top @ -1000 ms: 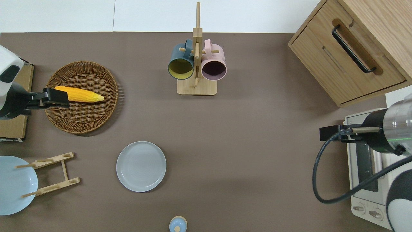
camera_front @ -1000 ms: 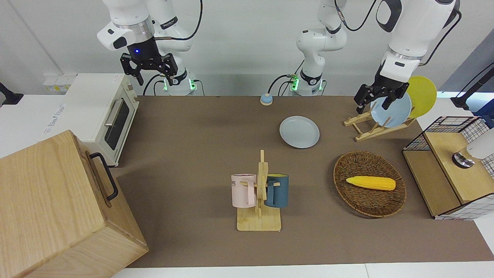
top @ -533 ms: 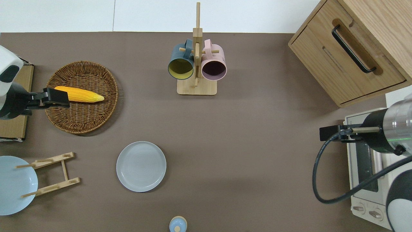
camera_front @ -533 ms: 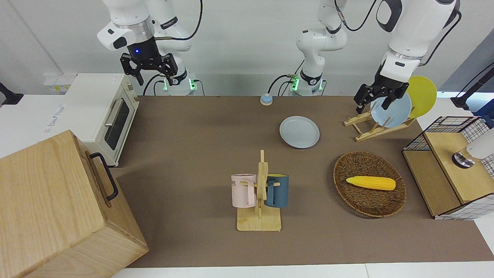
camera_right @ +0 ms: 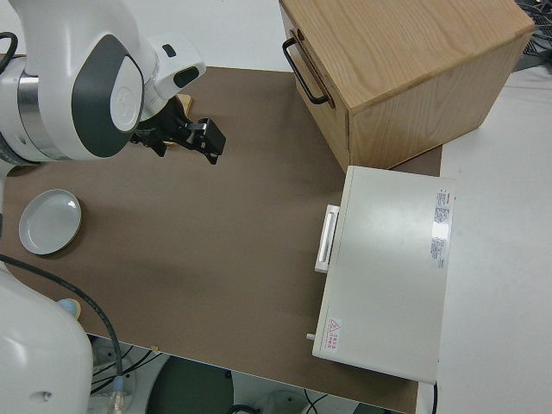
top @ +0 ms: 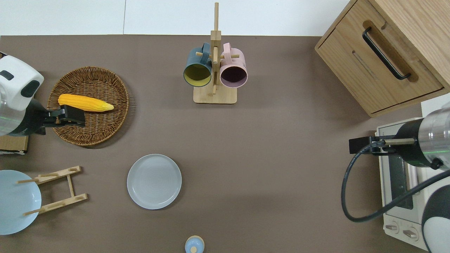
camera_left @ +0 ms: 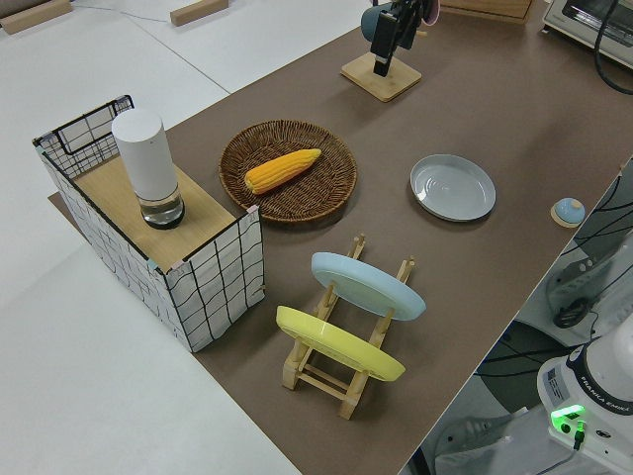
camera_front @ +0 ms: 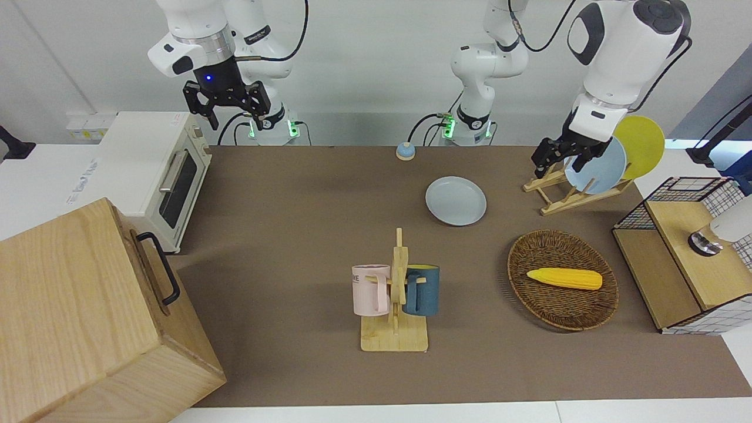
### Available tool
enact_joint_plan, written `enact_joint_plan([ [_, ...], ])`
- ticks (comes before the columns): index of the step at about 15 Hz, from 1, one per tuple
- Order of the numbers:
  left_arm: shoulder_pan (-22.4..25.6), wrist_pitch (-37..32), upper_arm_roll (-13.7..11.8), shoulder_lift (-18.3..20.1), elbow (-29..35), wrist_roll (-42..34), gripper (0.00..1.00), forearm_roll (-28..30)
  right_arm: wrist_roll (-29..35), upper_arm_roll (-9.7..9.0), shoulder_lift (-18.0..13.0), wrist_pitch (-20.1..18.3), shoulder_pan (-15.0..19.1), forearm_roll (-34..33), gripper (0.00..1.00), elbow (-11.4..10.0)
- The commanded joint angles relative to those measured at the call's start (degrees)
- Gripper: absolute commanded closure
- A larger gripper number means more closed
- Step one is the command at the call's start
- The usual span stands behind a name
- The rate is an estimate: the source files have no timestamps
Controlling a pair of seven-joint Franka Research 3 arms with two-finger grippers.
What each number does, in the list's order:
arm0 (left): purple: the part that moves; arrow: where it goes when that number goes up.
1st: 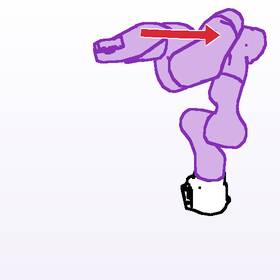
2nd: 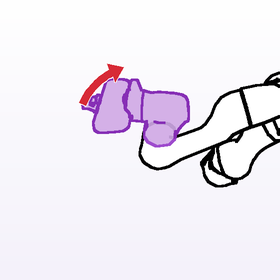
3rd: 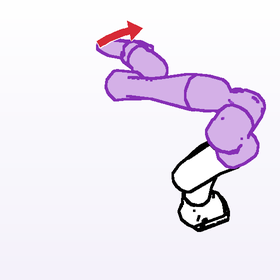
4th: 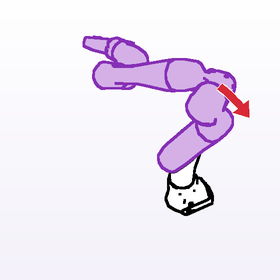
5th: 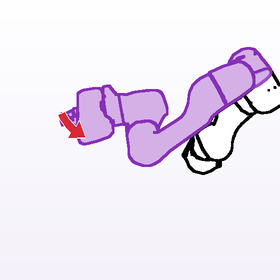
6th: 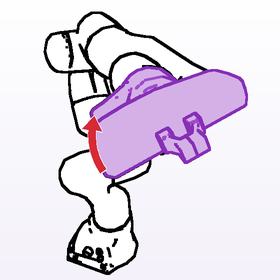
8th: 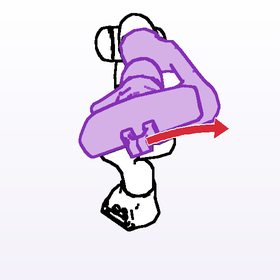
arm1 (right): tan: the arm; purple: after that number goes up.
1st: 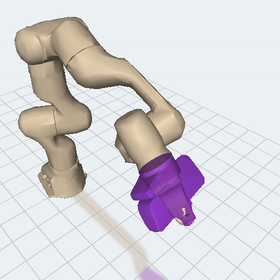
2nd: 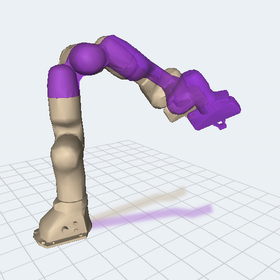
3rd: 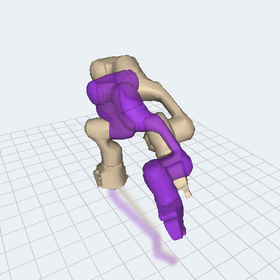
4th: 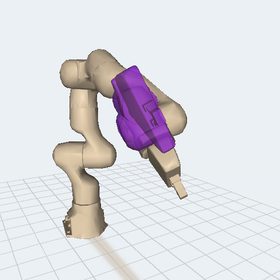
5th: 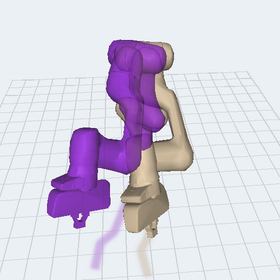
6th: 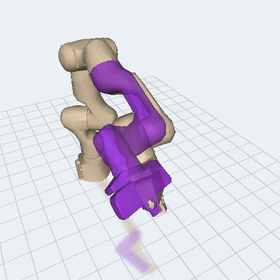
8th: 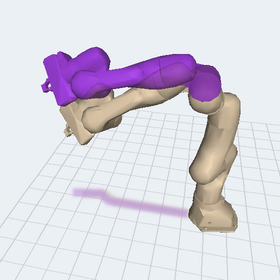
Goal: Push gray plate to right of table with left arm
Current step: 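Move the left gripper down to the gray plate's edge nearest the basket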
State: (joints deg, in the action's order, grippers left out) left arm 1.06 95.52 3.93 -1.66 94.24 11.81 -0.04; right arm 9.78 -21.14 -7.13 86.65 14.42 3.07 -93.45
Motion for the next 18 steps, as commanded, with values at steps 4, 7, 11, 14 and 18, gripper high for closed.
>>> enact_joint_plan([
  [4, 0.4, 6.6, 0.3, 1.7, 12.5, -0.6, 0.01, 0.8, 0.6, -0.83, -1.6, 0.0, 1.4, 1.2, 0.005, -1.6],
  [7, 0.8, 9.5, 0.6, 3.2, 18.9, -0.7, 0.01, 0.8, 0.6, -0.83, -1.6, 0.0, 1.4, 1.2, 0.005, -1.6],
  [11, 0.9, 13.6, 0.6, 3.3, 24.6, -0.7, 0.02, 0.9, 0.6, -0.83, -1.6, 0.0, 1.4, 1.2, 0.005, -1.6],
  [14, 0.9, 14.7, 0.7, 3.4, 28.2, -0.7, 0.03, 3.0, 0.6, -0.83, -1.6, 0.0, 1.4, 1.2, 0.005, -1.6],
  [18, 0.6, 17.8, 1.2, 5.3, 33.2, -0.7, 0.03, 4.5, 0.6, -0.83, -1.6, -0.1, 1.4, 1.2, 0.005, -1.6],
])
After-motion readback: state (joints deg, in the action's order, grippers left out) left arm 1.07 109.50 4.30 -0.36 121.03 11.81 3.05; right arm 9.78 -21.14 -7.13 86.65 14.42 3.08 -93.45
